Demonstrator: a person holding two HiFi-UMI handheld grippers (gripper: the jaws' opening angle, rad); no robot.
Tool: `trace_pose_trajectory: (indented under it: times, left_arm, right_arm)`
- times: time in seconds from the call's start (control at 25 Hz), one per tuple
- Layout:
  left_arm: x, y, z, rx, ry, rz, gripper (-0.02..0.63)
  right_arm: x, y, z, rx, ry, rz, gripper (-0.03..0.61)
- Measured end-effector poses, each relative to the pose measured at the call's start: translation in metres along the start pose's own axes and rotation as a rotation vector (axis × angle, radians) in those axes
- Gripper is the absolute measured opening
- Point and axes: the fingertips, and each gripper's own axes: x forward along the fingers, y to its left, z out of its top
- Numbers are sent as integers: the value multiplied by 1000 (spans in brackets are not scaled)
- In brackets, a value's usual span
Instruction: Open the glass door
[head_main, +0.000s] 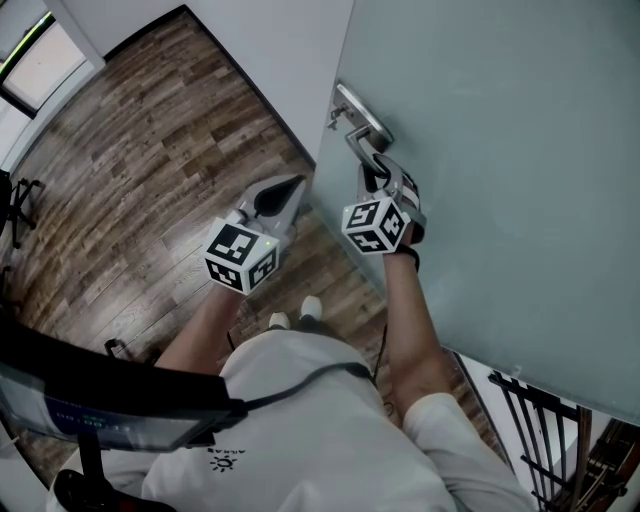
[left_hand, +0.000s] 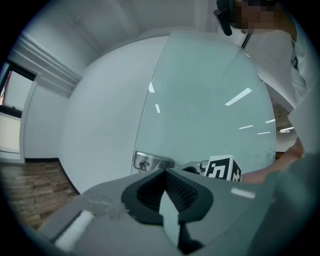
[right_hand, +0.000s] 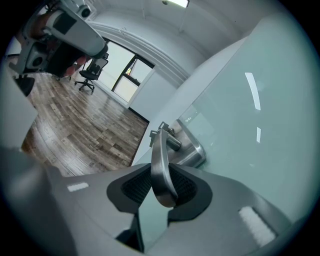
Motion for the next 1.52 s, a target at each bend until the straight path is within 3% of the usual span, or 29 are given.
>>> trace_pose_trajectory:
  times: [0.48,0.84,0.92,1.2,1.36,1.52]
  left_arm:
    - [-39,-10,7,31,-18,46,5]
    - [-65,-16,22,25,-63,77,5]
    - [-72,-17,23,10,-70,86,5]
    - [-96,-32,29,7,-79,66,6]
    - [-104,-42,31,-3,-75,22,6]
    - [-117,-48,29,-5,-82,12,5]
  right_arm:
    - [-5,-2,-2,60,20,30,127]
    - [-52,-14,-6,64,0,-20,167]
    - [-71,-16,-1,96,-34,-25,167]
    - [-138,9,46,236,-231,80,150]
    - [-170,29,70,379,-333,162,75]
    - [-195,46,82,525,-405,251,43]
